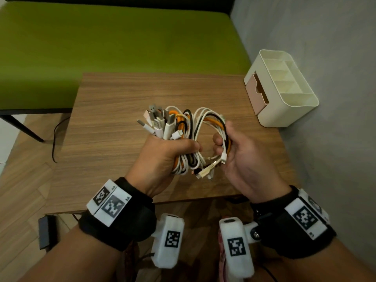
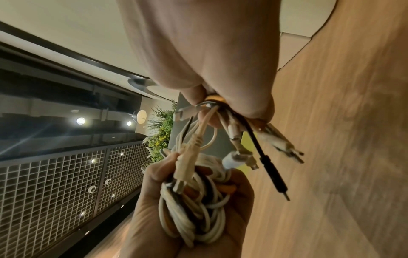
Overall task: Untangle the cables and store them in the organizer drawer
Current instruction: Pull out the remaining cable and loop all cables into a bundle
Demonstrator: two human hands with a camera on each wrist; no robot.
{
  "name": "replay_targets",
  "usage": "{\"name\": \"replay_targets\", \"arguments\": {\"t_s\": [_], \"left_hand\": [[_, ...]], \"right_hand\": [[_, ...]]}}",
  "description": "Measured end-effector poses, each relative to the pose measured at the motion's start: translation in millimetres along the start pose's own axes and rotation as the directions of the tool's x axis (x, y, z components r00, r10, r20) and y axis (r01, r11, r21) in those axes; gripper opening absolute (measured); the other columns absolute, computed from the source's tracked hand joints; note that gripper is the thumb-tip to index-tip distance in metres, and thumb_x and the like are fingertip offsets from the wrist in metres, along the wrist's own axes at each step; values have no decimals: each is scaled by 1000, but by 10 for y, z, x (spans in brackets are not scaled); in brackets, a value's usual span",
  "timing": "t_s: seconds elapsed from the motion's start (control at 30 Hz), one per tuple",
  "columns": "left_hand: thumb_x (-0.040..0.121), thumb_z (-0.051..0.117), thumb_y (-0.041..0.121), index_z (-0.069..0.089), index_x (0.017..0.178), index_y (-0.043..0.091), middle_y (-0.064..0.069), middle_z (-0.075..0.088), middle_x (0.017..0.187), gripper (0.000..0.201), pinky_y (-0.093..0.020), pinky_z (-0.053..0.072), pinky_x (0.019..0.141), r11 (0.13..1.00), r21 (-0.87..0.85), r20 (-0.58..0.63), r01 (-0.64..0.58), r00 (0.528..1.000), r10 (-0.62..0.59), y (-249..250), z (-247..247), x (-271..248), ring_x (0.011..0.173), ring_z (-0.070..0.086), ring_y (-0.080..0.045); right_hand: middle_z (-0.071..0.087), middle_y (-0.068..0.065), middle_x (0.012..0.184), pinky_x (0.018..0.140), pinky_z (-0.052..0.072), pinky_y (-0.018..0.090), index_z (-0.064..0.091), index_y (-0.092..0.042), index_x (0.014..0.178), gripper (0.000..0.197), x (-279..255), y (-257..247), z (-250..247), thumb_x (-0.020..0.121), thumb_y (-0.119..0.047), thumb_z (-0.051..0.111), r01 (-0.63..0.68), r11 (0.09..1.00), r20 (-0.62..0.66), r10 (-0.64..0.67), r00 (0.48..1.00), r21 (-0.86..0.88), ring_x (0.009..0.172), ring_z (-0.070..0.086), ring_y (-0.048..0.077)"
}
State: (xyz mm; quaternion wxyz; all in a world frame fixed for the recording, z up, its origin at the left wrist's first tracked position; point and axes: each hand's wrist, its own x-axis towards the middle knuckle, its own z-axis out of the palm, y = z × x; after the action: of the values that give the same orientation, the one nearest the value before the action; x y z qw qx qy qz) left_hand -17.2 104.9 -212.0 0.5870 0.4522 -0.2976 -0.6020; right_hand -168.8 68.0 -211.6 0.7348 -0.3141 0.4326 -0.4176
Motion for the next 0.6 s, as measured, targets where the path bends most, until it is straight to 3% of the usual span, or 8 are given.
{"name": "replay_targets", "arguments": {"t_s": [0.1, 0.13, 0.27, 0.37, 0.43, 0.5, 0.6], "left_hand": [[74, 59, -21, 59, 86, -2, -15, 60, 68, 23, -29, 53, 57, 997, 69, 8, 37, 999, -37, -25, 9, 21, 62, 64, -21], [74, 59, -21, 59, 84, -1, -15, 60, 69, 23, -30, 53, 58, 996, 80, 9, 48, 999, -49, -31, 8, 30, 62, 64, -22], [73, 61, -20, 58, 88, -7, -20, 60, 76, 20, -37, 55, 62, 989, 134, -23, 55, 998, -52, -74, -16, 62, 70, 65, -29], [70, 67, -17, 56, 96, -12, -26, 63, 83, 29, -47, 57, 69, 980, 199, -48, 30, 999, -21, -114, -5, 70, 78, 66, -35], [70, 68, -17, 59, 98, -11, -27, 69, 90, 30, -48, 58, 72, 971, 239, -41, 26, 999, -16, -114, 12, 59, 84, 70, -36], [71, 69, -15, 64, 98, -7, -21, 73, 91, 28, -43, 59, 70, 963, 268, -28, 24, 999, -17, -114, 21, 48, 86, 72, -33], [72, 69, -14, 66, 98, -1, -14, 74, 88, 29, -35, 59, 64, 954, 299, -29, 10, 1000, -1, -128, 18, 45, 81, 73, -25]], "right_hand": [[52, 0, 71, 61, 41, 27, 62, -9, 93, 24, 10, 19, -15, 102, -25, 47, 62, 991, -60, -69, 996, -119, 64, 48, 11], [56, 0, 73, 64, 45, 29, 65, -11, 94, 21, 7, 29, -20, 101, -23, 49, 83, 982, -73, -96, 993, -169, 68, 53, 12], [73, -3, 82, 78, 59, 38, 62, -24, 124, 26, -15, 70, -7, 99, -20, 56, 130, 902, -94, -184, 978, -412, 83, 71, 13], [74, -1, 86, 81, 59, 35, 62, -13, 130, 31, -33, 77, 15, 99, -18, 56, 173, 829, -61, -241, 969, -532, 83, 73, 9], [74, -2, 84, 78, 57, 28, 67, -15, 119, 24, -54, 88, 10, 100, -19, 54, 221, 759, -10, -287, 958, -612, 81, 71, 7], [73, -4, 85, 72, 51, 14, 70, -17, 107, 18, -83, 98, 8, 100, -19, 54, 282, 656, 55, -344, 937, -701, 80, 68, 1], [71, -5, 92, 67, 45, 6, 70, -18, 109, 17, -101, 108, 21, 99, -19, 55, 328, 537, 109, -399, 910, -777, 83, 65, -1]]}}
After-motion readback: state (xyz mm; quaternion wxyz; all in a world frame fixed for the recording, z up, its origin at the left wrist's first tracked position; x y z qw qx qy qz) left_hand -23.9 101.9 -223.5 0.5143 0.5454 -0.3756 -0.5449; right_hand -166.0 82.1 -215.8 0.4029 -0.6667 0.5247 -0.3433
